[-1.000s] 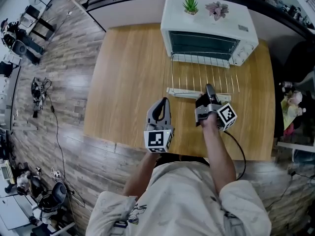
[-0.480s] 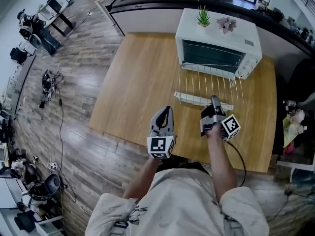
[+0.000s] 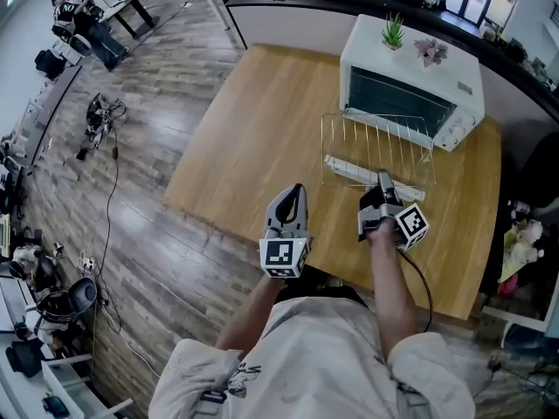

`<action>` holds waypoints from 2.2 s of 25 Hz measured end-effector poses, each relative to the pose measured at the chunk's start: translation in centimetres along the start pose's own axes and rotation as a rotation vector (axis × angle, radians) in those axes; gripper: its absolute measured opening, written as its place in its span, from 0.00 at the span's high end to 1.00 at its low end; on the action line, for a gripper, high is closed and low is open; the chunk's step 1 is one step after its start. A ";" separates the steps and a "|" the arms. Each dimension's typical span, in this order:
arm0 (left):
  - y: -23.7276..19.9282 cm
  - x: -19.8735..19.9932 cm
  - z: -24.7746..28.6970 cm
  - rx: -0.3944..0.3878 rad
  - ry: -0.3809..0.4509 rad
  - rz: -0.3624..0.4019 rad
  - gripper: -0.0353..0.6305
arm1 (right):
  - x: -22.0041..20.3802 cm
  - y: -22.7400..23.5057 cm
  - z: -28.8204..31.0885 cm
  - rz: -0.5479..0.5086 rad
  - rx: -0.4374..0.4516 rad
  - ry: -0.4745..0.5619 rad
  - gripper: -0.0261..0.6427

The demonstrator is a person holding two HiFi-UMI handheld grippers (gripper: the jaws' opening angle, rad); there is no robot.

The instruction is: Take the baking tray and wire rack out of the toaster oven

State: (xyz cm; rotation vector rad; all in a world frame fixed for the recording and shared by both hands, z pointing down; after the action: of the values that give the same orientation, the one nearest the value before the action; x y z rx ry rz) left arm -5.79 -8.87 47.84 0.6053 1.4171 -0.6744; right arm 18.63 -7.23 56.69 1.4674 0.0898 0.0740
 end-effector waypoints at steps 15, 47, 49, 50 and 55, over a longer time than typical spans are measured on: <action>-4.4 0.0 -6.2 0.200 0.003 0.000 0.92 | -8.5 -0.7 2.4 -0.024 -0.002 -0.211 0.92; -23.6 -2.0 -8.4 0.374 0.005 -0.089 0.92 | -28.6 2.2 14.9 -0.142 -0.194 -0.496 0.92; -24.4 -2.1 -8.2 0.371 0.005 -0.093 0.92 | -28.9 2.7 15.3 -0.147 -0.212 -0.498 0.92; -24.7 -2.1 -8.0 0.369 0.005 -0.096 0.92 | -29.0 2.9 15.5 -0.147 -0.222 -0.498 0.92; -25.9 -2.6 -7.2 0.353 0.001 -0.109 0.92 | -29.2 4.6 16.0 -0.138 -0.295 -0.486 0.92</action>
State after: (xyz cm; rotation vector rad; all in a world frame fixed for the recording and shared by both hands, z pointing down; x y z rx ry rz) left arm -29.80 -20.95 50.38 0.8064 1.3483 -1.0230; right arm -8.69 -25.62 63.29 1.1466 -0.2085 -0.3673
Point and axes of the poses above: the fingertips, and each gripper's own axes: z forward along the fingers, y to its right, x out of its top, the point moved 3 cm from there along -z, backward along the fingers, and after that the axes turned 5 degrees about -x, right-handed, at the moved point
